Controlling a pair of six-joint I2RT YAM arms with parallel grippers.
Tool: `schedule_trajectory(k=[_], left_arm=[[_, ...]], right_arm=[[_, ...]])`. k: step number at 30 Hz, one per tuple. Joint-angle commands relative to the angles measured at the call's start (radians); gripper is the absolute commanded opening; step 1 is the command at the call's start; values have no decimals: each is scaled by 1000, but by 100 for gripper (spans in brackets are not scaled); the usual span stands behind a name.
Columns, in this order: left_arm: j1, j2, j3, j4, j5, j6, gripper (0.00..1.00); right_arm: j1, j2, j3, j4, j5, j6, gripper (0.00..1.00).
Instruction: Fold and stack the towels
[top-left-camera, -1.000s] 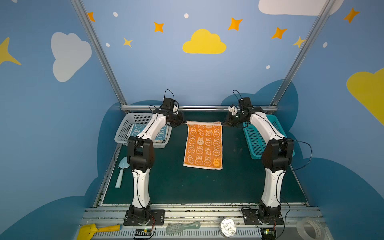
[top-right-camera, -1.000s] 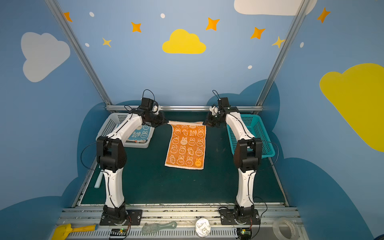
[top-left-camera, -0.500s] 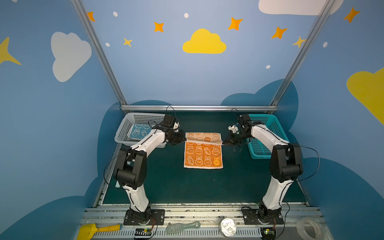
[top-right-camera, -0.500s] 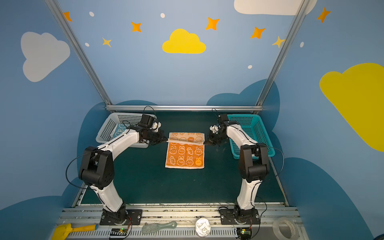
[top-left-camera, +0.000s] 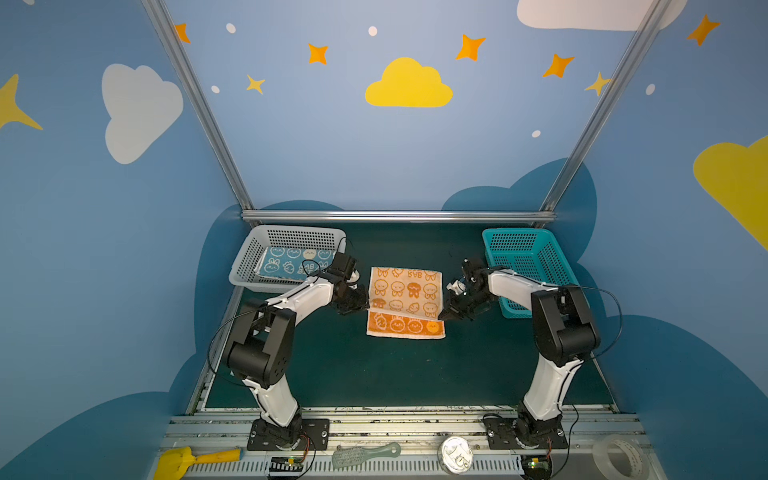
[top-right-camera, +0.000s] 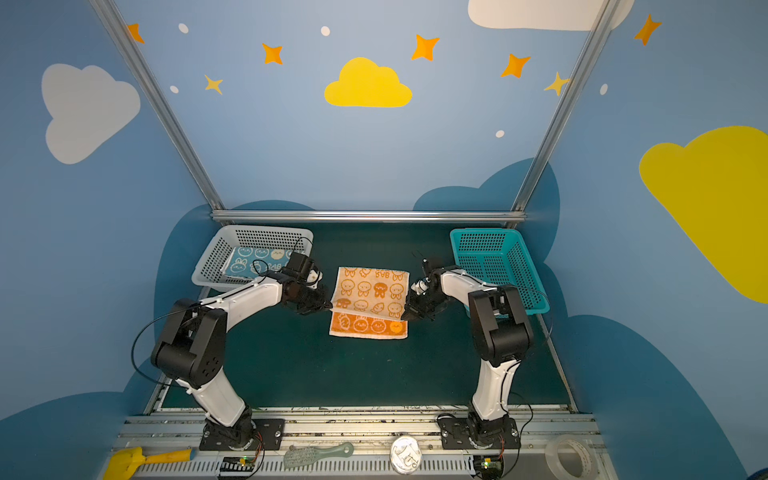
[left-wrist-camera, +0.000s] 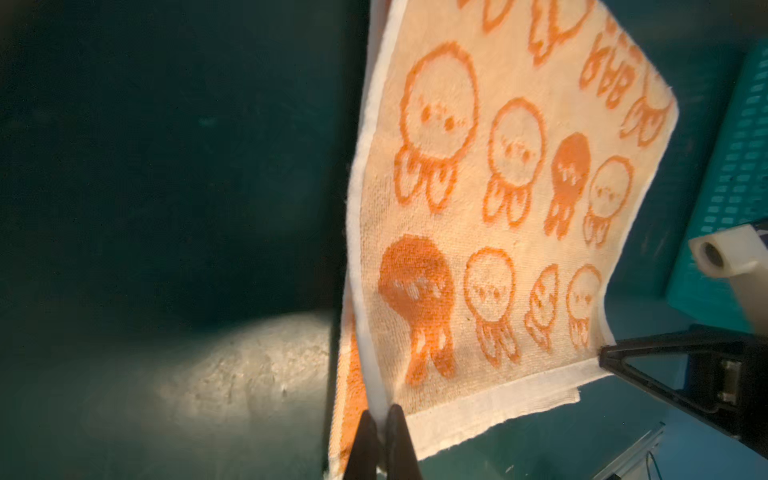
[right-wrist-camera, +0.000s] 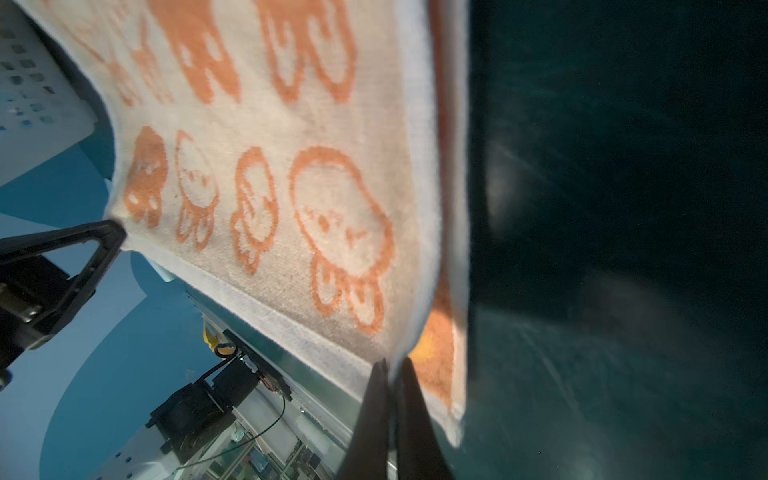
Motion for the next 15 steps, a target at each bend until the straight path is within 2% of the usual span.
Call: schedule_trajectory(k=[1, 6, 11, 15], left_arm=[[2, 39, -14, 4, -28, 9, 3], [0, 104, 21, 14, -25, 11, 3], [3, 182, 137, -30, -30, 28, 3], [3, 174, 227, -75, -36, 40, 3]], right_arm=[[-1, 42, -6, 25, 32, 19, 0], [-20, 92, 48, 14, 40, 15, 0], [-34, 124, 154, -34, 27, 4, 0], [-41, 102, 239, -101, 31, -14, 0]])
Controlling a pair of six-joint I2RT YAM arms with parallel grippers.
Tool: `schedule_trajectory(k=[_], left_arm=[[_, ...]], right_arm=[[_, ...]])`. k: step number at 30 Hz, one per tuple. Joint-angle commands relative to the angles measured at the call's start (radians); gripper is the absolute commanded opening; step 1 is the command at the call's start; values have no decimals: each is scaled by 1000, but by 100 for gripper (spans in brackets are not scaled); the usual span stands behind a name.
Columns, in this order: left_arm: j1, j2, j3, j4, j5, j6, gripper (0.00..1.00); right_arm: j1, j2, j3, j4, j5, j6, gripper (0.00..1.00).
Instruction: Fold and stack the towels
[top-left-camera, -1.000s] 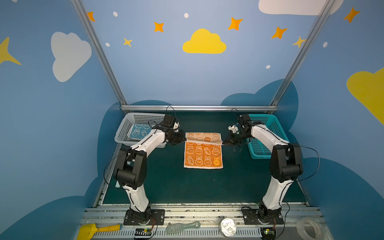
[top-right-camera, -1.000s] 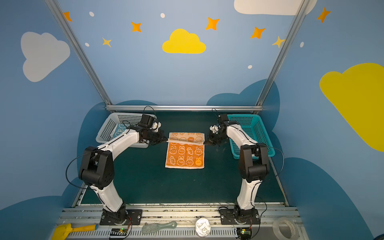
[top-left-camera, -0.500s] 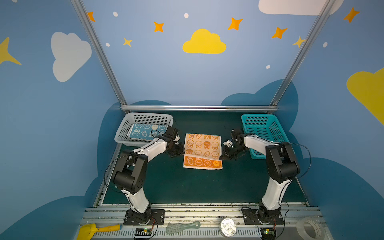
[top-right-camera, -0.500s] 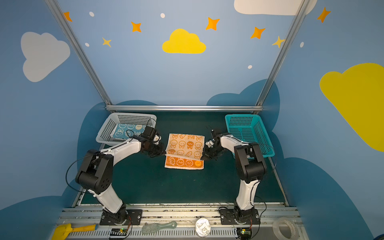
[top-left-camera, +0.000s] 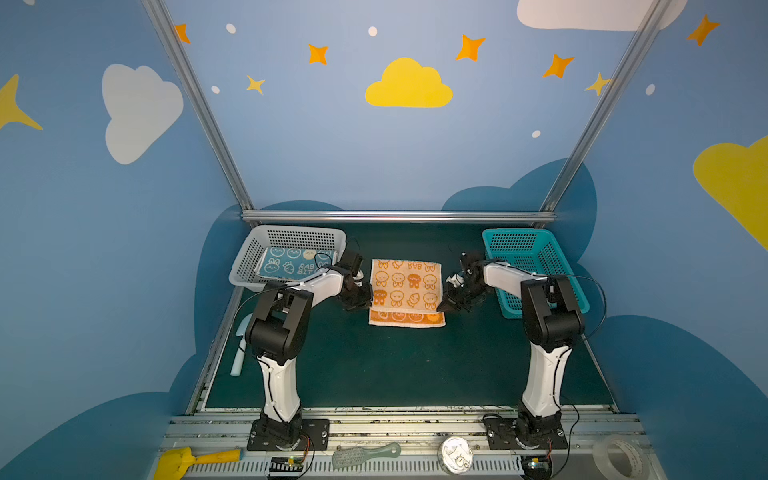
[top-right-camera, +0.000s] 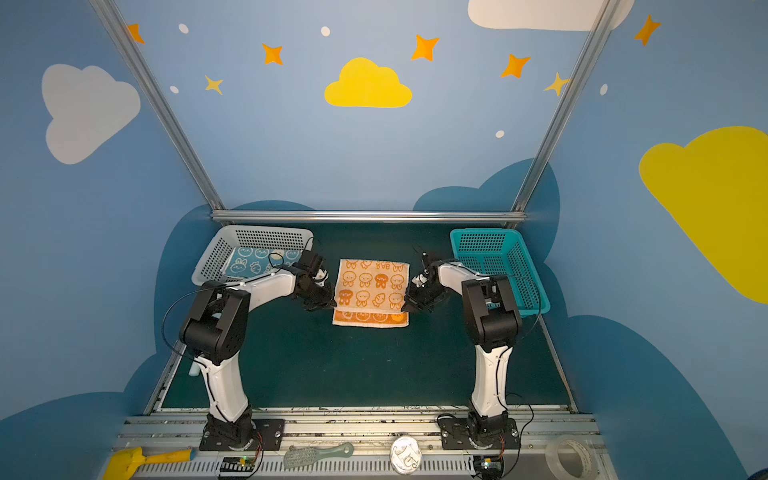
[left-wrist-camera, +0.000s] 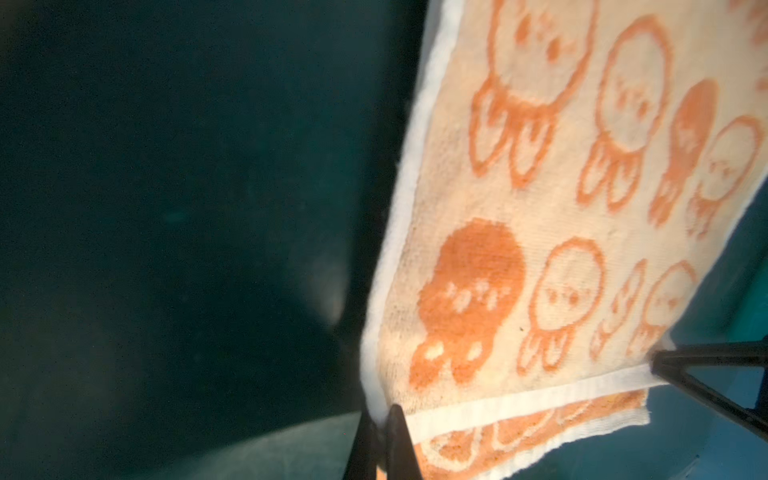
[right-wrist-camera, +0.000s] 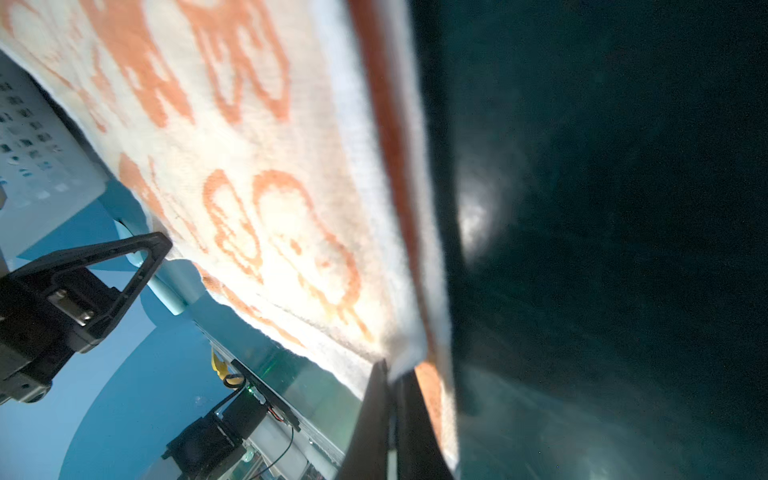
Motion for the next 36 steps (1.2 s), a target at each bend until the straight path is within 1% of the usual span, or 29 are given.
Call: schedule_trajectory(k=[1, 7, 11, 15, 21, 26, 36], left_arm=[[5, -30, 66, -59, -18, 27, 3], [5, -100, 93, -96, -19, 33, 3], [3, -149, 62, -97, -18, 28, 3], [-4, -179, 1, -71, -18, 19, 3], [-27, -161, -115, 1, 4, -7, 3], [-50, -136, -172, 40, 3, -20, 3], [-63, -97, -191, 60, 1, -17, 3]], right_arm=[[-7, -32, 71, -86, 24, -23, 0], [-14, -101, 113, -153, 39, -47, 0], [-14, -138, 95, -165, 44, -57, 0], [-13, -159, 38, -145, 42, -59, 0], [-13, -147, -82, -74, 38, -50, 0], [-9, -129, -155, -18, 23, -39, 0], [-5, -87, -173, 13, 26, -32, 0]])
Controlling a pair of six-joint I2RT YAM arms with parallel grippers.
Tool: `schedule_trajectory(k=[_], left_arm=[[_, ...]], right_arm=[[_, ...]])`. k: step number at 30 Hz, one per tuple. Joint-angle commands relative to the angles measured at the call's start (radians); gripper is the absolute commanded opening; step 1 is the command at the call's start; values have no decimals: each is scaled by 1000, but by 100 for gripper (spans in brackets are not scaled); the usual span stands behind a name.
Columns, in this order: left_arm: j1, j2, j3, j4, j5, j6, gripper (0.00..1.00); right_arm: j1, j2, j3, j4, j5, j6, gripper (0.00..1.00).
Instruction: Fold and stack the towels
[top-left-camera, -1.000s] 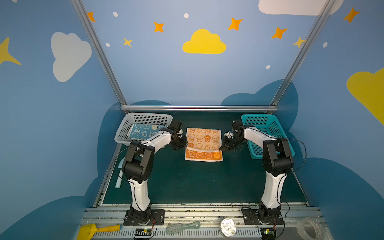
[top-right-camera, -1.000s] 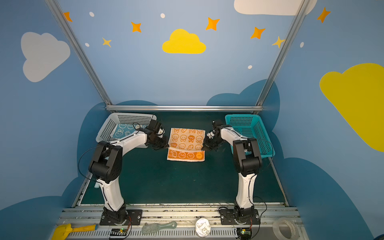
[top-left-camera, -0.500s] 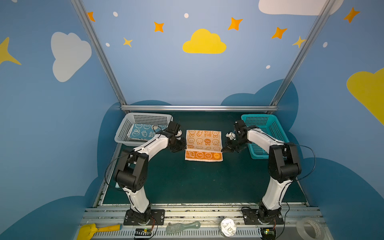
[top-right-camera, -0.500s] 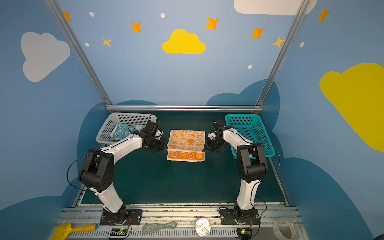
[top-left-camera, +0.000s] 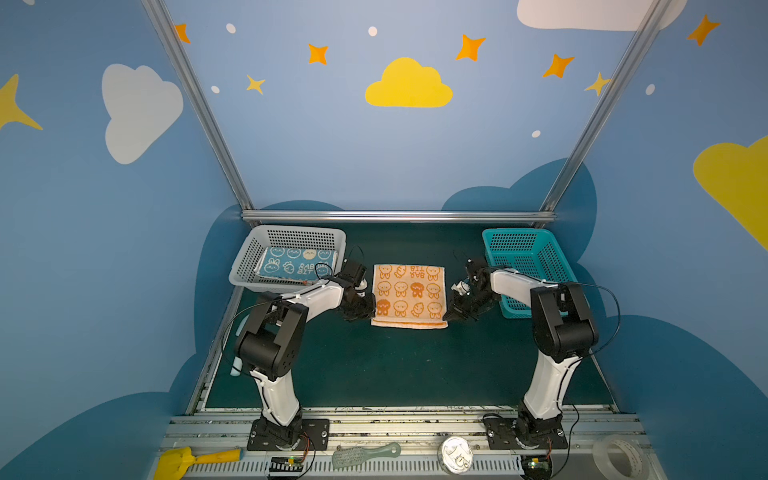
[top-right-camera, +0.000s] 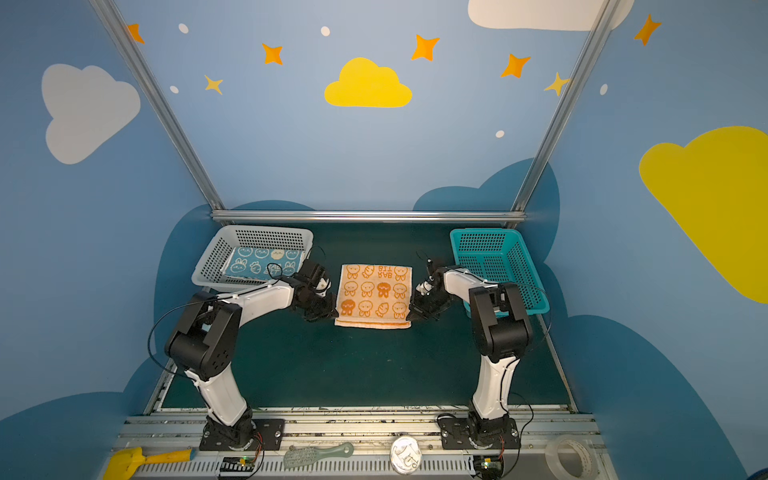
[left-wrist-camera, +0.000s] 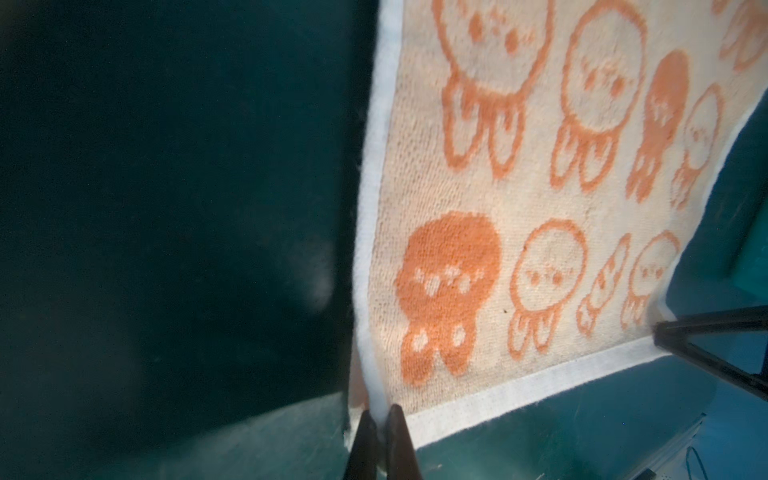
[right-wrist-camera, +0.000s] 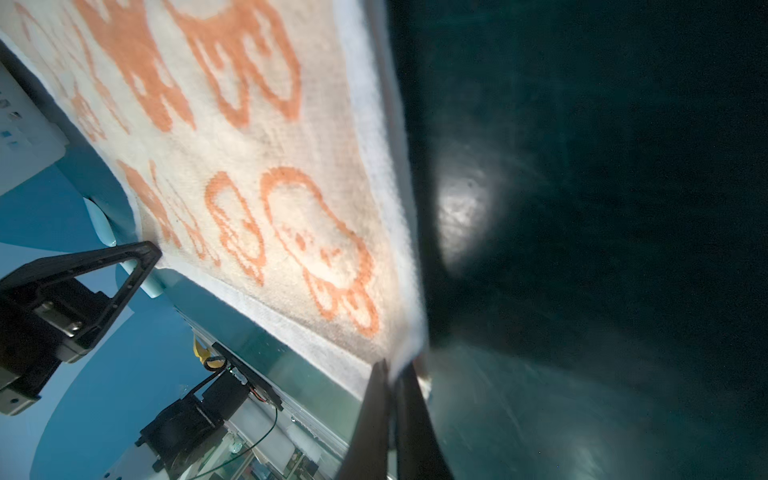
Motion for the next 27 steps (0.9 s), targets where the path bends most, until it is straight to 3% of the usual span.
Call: schedule_trajectory(k=[1, 12, 20, 27], left_arm=[[-1, 35, -3, 8, -9, 2, 3], [8, 119, 110, -35, -16, 24, 3], [31, 23, 225, -138, -61, 58, 3], [31, -38, 211, -144, -66, 57, 3]], right_arm=[[4, 27, -6, 14, 12, 6, 0], [-3, 91, 75, -14, 17, -6, 0], [-16, -17, 168, -119, 37, -28, 0], [-19, -81, 162, -153, 49, -39, 0]])
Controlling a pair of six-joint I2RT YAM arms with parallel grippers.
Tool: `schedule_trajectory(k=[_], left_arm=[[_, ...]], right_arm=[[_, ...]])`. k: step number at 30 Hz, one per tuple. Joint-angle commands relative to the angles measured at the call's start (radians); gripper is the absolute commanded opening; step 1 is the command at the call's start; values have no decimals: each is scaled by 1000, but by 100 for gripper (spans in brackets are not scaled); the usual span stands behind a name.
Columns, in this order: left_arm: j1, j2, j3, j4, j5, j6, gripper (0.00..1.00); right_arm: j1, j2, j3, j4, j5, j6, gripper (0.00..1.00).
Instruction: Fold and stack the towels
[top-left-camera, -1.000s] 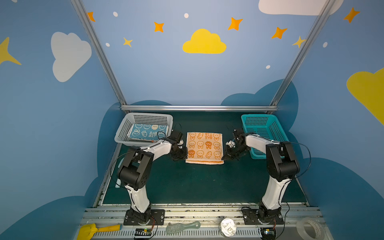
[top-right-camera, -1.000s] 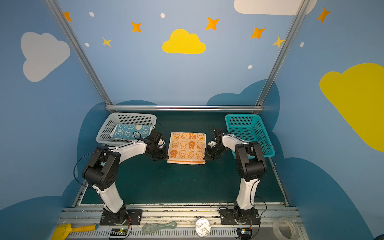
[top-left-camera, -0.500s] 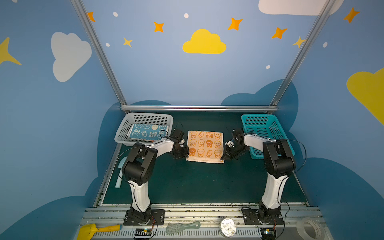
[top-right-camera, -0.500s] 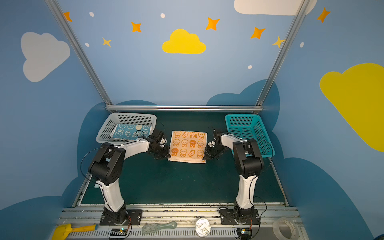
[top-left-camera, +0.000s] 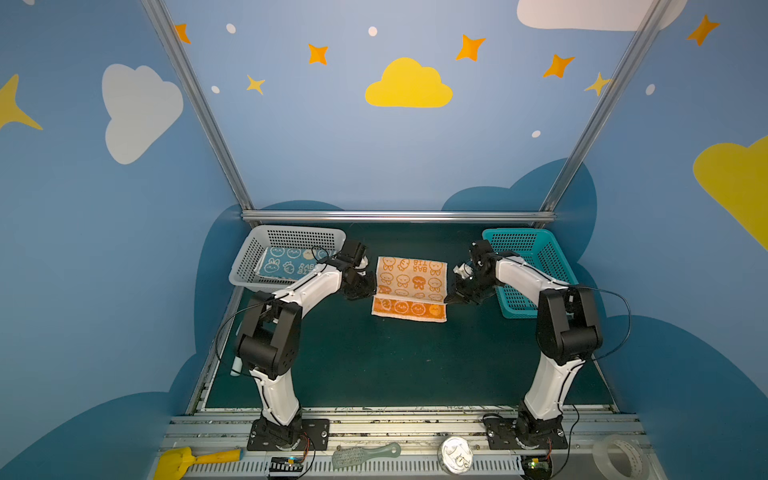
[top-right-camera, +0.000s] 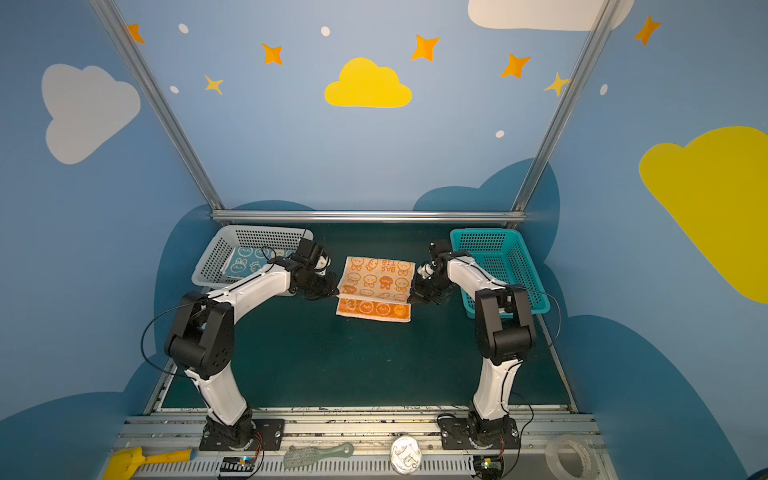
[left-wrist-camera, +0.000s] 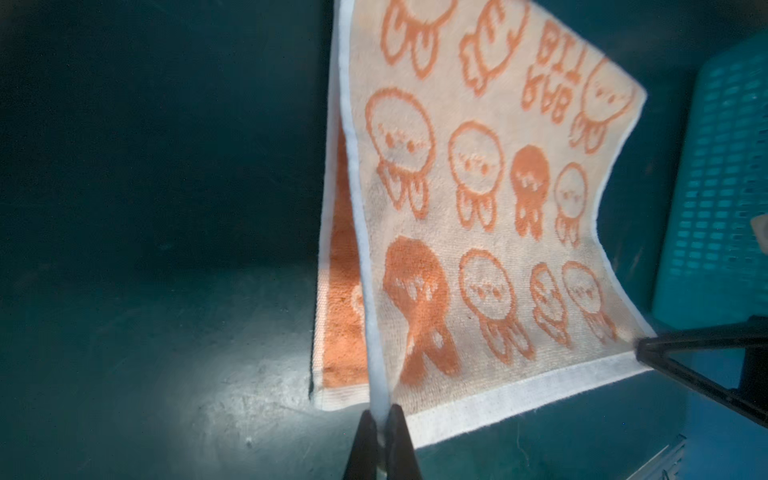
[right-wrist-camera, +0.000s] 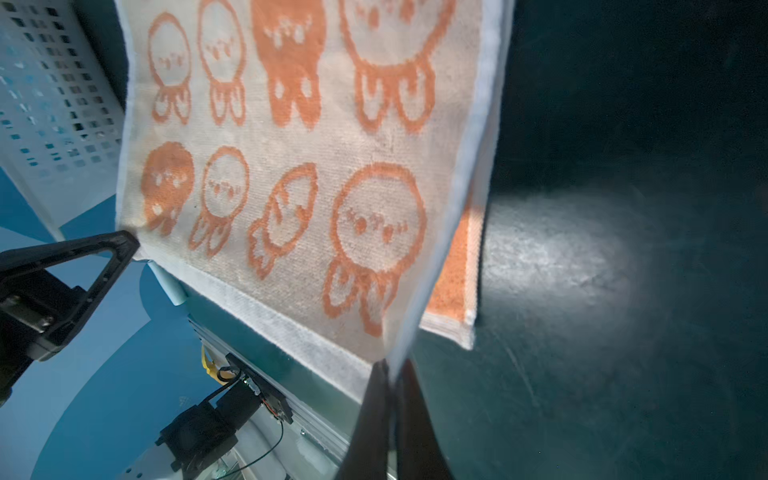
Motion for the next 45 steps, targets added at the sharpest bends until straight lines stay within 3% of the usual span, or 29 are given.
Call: schedule_trajectory(k=[1, 10, 21, 34, 45], left_arm=[[5, -27, -22, -27, -19, 9, 3], [-18, 11, -163, 81, 0, -28, 3], [-44, 53, -228, 135, 36, -47, 3], [-25, 125, -137, 102, 24, -24, 3], [3, -16, -93, 30, 15, -5, 3]], right_arm=[[-6, -35, -15, -47, 21, -14, 0], [5, -4, -155, 50, 4, 13, 0], [13, 57, -219, 121, 4, 31, 0], [10, 139, -125, 98, 20, 27, 0], [5, 2, -56, -5, 42, 8, 0]])
